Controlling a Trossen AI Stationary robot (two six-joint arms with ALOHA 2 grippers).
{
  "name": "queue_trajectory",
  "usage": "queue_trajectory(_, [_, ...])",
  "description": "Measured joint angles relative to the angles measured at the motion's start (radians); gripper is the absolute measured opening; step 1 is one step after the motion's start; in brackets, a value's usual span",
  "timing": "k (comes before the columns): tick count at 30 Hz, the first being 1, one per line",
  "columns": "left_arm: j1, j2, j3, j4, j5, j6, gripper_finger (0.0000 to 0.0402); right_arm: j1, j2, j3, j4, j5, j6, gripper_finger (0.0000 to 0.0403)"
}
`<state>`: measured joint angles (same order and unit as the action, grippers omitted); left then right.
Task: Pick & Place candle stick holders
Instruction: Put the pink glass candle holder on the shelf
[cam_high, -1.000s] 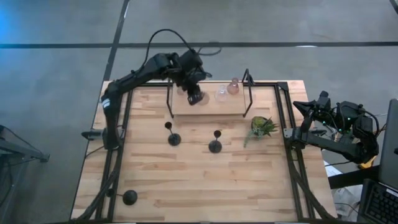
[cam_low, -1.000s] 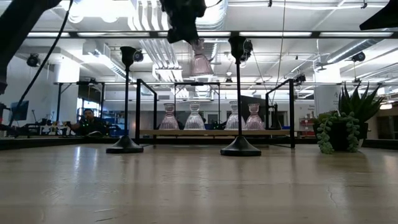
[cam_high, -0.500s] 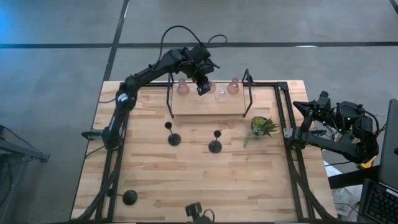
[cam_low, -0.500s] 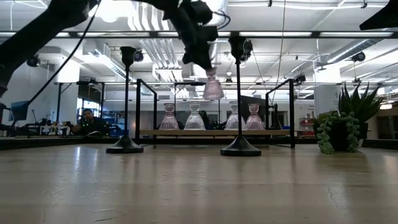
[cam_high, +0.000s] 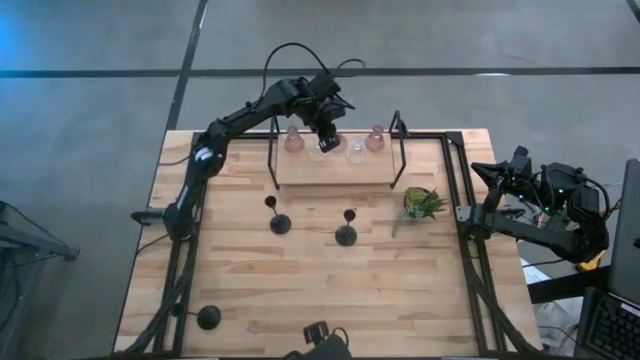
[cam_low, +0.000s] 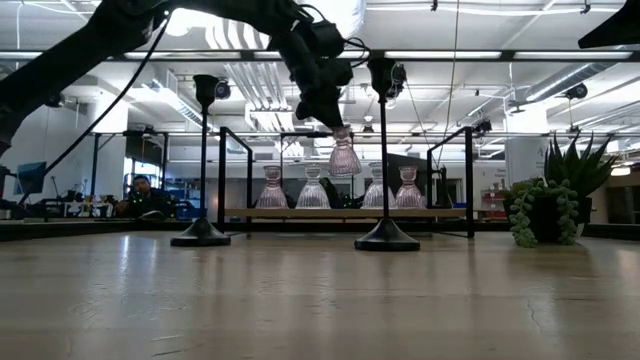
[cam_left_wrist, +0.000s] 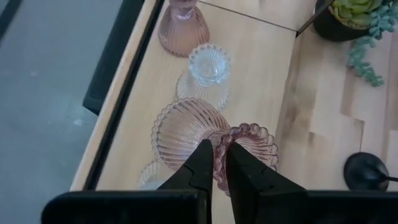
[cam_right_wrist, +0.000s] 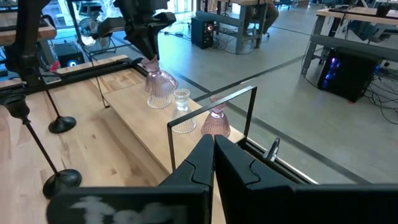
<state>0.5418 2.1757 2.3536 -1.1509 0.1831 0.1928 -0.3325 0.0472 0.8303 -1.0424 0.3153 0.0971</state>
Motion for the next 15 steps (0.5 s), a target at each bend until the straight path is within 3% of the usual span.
queue_trajectory(6, [-0.008,0.002,-0.004,-0.039,0.056,-0.022,0.0028,0.0,0.0,0.0,0.0,0.0,0.0,0.0008])
queue_trajectory(15, [-0.03,0.008,-0.126,-0.02,0.086,-0.013,0.0028,0.0,0.0,0.0,0.0,0.0,0.0,0.0008])
